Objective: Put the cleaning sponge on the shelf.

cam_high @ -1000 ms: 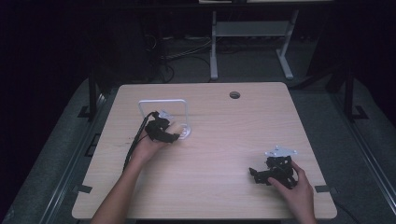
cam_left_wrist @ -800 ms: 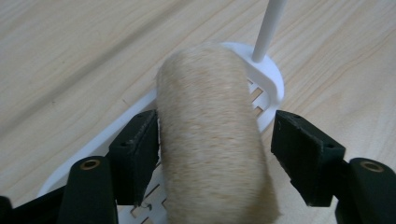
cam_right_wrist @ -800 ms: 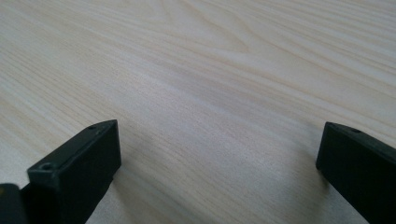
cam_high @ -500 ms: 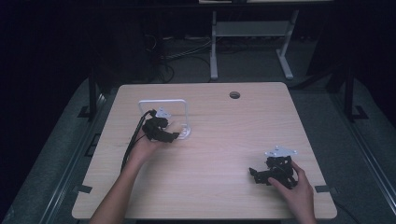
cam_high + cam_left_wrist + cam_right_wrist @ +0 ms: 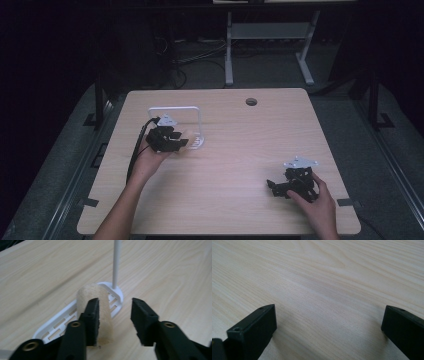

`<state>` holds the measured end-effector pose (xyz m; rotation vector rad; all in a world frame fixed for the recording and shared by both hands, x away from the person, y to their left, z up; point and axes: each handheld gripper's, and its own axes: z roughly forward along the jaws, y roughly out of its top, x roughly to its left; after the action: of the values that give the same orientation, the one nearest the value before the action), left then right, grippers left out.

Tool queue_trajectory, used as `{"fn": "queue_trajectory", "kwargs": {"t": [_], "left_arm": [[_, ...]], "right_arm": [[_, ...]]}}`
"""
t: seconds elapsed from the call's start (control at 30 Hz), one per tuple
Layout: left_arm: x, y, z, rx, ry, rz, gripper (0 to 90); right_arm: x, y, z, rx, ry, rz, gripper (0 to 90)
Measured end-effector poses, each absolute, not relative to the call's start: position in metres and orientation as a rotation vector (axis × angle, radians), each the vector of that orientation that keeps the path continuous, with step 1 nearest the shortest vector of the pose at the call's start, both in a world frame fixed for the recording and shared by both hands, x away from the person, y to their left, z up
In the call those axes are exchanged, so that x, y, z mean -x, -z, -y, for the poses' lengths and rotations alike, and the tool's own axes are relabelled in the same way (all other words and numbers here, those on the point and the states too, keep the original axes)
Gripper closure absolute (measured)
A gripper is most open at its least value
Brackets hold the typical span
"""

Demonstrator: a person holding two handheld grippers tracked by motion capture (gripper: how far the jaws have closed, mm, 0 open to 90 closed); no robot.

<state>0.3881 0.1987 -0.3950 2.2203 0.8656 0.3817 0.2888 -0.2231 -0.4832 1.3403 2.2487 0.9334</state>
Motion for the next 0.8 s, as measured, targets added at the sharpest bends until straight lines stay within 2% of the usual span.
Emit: {"fn": "queue_trajectory", "kwargs": {"t": [0.03,0.07,0.1,0.13,0.2,0.8], "left_arm": [[-0.386,0.395,-0.199,-2.222,-0.376,-0.859,70.8],[-0.384,0.395,-0.199,-2.224,-0.372,-0.854,70.8],[-0.381,0.396,-0.199,-2.229,-0.367,-0.847,79.7],[-0.380,0.397,-0.198,-2.234,-0.360,-0.838,79.7],[-0.375,0.400,-0.198,-2.236,-0.339,-0.828,89.7],[-0.378,0.436,-0.200,-2.307,-0.243,-0.861,89.8]], "right_arm": [[-0.289,0.483,0.223,-1.341,-0.933,-2.248,0.0],[-0.289,0.483,0.223,-1.340,-0.933,-2.249,0.0],[-0.289,0.483,0.223,-1.341,-0.933,-2.249,0.0],[-0.289,0.483,0.223,-1.341,-0.933,-2.249,0.0],[-0.289,0.483,0.223,-1.341,-0.935,-2.250,0.0],[-0.289,0.483,0.223,-1.341,-0.934,-2.249,0.0]]}}
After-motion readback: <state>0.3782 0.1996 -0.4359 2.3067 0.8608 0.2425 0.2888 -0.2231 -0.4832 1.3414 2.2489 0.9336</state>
